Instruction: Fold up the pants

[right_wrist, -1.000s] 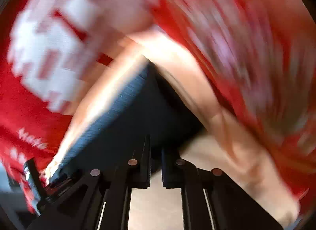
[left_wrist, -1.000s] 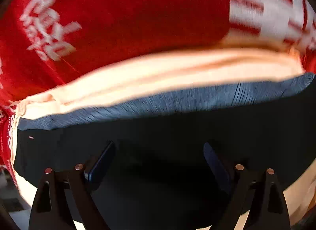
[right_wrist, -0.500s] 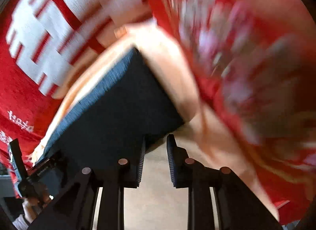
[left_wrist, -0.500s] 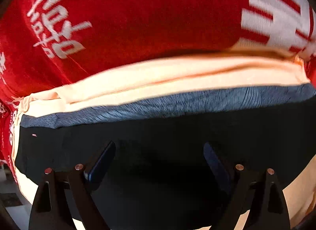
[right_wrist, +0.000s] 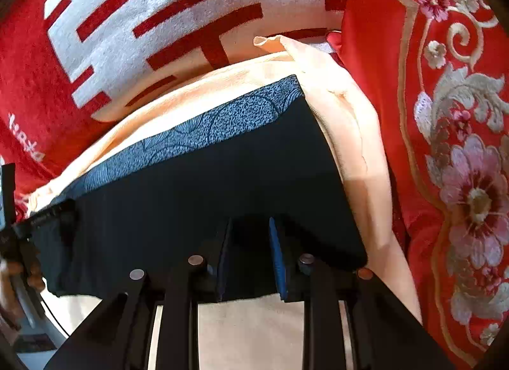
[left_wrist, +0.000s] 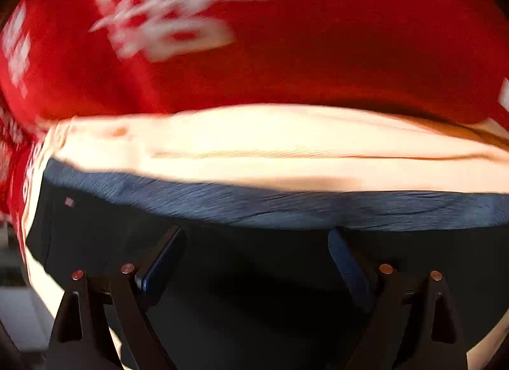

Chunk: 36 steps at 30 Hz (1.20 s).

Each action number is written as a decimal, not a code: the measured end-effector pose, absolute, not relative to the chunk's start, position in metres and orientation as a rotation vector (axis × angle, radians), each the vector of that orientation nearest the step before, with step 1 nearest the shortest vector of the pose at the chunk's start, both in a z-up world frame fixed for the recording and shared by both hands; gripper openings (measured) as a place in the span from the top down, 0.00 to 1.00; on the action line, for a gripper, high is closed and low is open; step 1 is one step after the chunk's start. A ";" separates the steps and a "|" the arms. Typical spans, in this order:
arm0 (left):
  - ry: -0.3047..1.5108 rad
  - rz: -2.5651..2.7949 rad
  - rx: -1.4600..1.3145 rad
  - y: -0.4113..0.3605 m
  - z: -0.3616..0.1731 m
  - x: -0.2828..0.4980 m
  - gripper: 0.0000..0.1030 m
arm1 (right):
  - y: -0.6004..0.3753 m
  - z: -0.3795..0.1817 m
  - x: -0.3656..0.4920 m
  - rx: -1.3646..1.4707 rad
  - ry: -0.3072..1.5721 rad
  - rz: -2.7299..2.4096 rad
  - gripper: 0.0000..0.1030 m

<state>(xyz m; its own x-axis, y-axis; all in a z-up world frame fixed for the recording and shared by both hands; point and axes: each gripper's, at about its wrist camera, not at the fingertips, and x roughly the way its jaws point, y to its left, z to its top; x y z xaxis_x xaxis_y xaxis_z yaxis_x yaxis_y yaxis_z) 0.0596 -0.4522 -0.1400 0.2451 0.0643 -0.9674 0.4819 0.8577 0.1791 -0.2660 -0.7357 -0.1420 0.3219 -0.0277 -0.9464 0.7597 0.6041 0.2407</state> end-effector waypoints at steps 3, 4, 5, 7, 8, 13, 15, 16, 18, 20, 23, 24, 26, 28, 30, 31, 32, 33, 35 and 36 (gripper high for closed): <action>1.319 -0.251 0.499 -0.424 -0.131 0.063 0.11 | -0.736 -0.138 -0.263 0.814 1.168 -0.630 0.75; 1.323 -0.244 0.500 -0.417 -0.128 0.062 0.11 | -0.735 -0.134 -0.259 0.812 1.174 -0.639 0.74; 1.330 -0.237 0.493 -0.406 -0.125 0.064 0.11 | -0.733 -0.129 -0.254 0.811 1.164 -0.624 0.74; 1.332 -0.249 0.454 -0.396 -0.120 0.068 0.11 | -0.718 -0.118 -0.241 0.817 1.124 -0.551 0.74; 1.317 -0.256 0.440 -0.391 -0.120 0.072 0.11 | -0.706 -0.114 -0.225 0.798 1.116 -0.500 0.74; 1.290 -0.258 0.392 -0.394 -0.120 0.094 0.11 | -0.660 -0.129 -0.142 0.785 1.108 -0.368 0.74; 1.269 -0.273 0.397 -0.400 -0.126 0.102 0.11 | -0.641 -0.137 -0.106 0.757 1.108 -0.342 0.73; 1.255 -0.276 0.432 -0.402 -0.133 0.103 0.11 | -0.634 -0.141 -0.095 0.746 1.117 -0.334 0.70; 1.243 -0.275 0.505 -0.394 -0.152 0.114 0.11 | -0.618 -0.156 -0.076 0.703 1.160 -0.334 0.55; 1.231 -0.309 0.472 -0.384 -0.158 0.118 0.02 | -0.605 -0.160 -0.071 0.604 1.168 -0.380 0.55; 1.275 -0.349 0.420 -0.357 -0.159 0.133 0.02 | -0.596 -0.158 -0.079 0.546 1.183 -0.405 0.55; 1.284 -0.351 0.421 -0.351 -0.157 0.134 0.02 | -0.594 -0.158 -0.081 0.544 1.198 -0.422 0.55; 1.312 -0.356 0.437 -0.335 -0.150 0.137 0.02 | -0.594 -0.153 -0.080 0.545 1.247 -0.477 0.55; 1.329 -0.371 0.431 -0.312 -0.142 0.137 0.02 | -0.589 -0.142 -0.086 0.599 1.241 -0.487 0.55; 1.343 -0.387 0.417 -0.289 -0.136 0.138 0.02 | -0.576 -0.130 -0.096 0.680 1.210 -0.463 0.55; 1.353 -0.392 0.412 -0.271 -0.140 0.146 0.02 | -0.565 -0.123 -0.100 0.730 1.195 -0.434 0.55; 1.362 -0.399 0.409 -0.256 -0.137 0.146 0.02 | -0.551 -0.119 -0.104 0.785 1.182 -0.397 0.55; 1.365 -0.404 0.410 -0.246 -0.135 0.146 0.02 | -0.537 -0.118 -0.107 0.845 1.171 -0.355 0.55; 1.367 -0.413 0.433 -0.229 -0.130 0.143 0.02 | -0.509 -0.121 -0.111 0.976 1.155 -0.262 0.55; 1.364 -0.421 0.462 -0.221 -0.129 0.143 0.02 | -0.491 -0.127 -0.112 1.057 1.151 -0.212 0.55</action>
<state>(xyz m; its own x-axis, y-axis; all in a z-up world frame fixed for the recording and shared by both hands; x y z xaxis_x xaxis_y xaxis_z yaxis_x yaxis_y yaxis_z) 0.1429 -0.2211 -0.1287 0.1590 -0.0197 -0.9871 0.5398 0.8389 0.0702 -0.1119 -0.4907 -0.1267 0.4454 0.3574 -0.8209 0.6269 0.5301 0.5709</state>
